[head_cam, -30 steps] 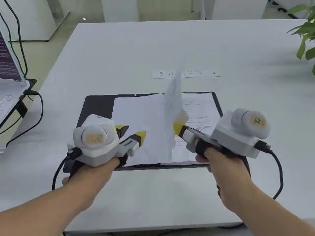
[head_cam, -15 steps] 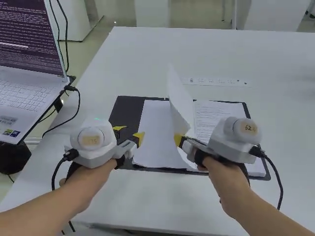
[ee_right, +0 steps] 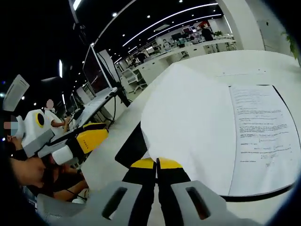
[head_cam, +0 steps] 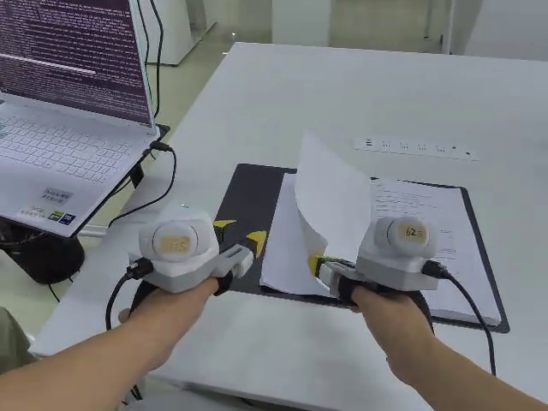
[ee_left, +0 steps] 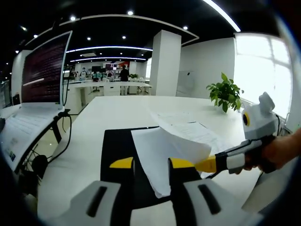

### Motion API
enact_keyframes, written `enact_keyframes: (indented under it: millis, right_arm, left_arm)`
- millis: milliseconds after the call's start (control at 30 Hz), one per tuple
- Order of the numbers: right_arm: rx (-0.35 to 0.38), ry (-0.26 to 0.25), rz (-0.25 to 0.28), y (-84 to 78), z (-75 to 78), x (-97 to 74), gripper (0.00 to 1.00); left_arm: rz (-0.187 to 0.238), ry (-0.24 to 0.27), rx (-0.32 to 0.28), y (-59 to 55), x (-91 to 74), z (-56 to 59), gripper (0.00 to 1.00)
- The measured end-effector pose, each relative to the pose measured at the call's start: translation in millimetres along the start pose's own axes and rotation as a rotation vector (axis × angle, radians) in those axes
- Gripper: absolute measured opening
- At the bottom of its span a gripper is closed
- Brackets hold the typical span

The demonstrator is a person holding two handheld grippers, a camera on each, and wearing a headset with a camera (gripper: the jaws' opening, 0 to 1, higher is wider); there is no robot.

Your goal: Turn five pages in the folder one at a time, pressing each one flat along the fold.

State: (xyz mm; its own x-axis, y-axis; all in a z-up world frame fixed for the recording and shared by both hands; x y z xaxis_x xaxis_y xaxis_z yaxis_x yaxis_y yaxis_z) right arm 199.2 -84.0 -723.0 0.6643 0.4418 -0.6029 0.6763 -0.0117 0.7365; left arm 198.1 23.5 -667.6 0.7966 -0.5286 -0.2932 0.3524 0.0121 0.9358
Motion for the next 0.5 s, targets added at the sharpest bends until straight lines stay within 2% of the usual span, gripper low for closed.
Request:
enact_keyframes:
  millis: [333, 500]
  right_arm:
    - [-0.033, -0.013, -0.069, -19.8, -3.6, 24.5, 0.00]
    - [-0.024, -0.024, -0.099, -28.7, -1.6, 32.6, 0.00]
  left_arm:
    - [-0.016, 0.004, -0.023, -10.4, -0.9, -2.1, 0.26]
    - [-0.025, 0.006, -0.032, -16.1, -1.1, -2.1, 0.26]
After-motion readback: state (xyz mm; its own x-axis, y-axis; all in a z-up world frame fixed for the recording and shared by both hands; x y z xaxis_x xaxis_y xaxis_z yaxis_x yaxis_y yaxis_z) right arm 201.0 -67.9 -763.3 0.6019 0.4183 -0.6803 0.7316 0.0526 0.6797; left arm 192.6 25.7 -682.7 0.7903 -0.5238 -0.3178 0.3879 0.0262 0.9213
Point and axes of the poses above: the centre of the closed fingertips' face, and the gripper's own axes: x roughly forward along the fingers, z roughly to its right, y roughly out of its top, the point moved 2 cm from there along -x, roughly backward along the fingers, and after that the axes turned 13 degrees about -y, right-handed, at the moved point
